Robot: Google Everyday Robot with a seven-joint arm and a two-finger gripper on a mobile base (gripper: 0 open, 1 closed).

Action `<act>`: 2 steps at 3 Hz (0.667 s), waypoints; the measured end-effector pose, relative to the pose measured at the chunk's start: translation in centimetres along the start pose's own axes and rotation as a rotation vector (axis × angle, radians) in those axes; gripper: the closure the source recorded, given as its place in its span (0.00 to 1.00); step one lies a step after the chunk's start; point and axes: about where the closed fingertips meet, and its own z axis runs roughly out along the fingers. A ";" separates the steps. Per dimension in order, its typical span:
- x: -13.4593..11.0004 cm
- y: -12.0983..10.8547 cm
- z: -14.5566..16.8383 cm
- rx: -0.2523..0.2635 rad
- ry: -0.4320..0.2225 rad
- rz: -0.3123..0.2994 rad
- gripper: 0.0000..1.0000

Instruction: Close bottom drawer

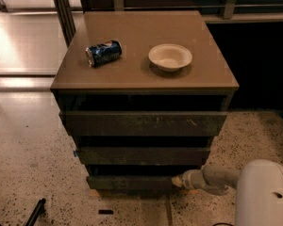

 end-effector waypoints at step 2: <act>0.7 0.6 -0.2 0.000 0.004 0.017 1.00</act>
Offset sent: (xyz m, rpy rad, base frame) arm -0.0204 -0.0015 0.0011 0.0066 0.0256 -0.0318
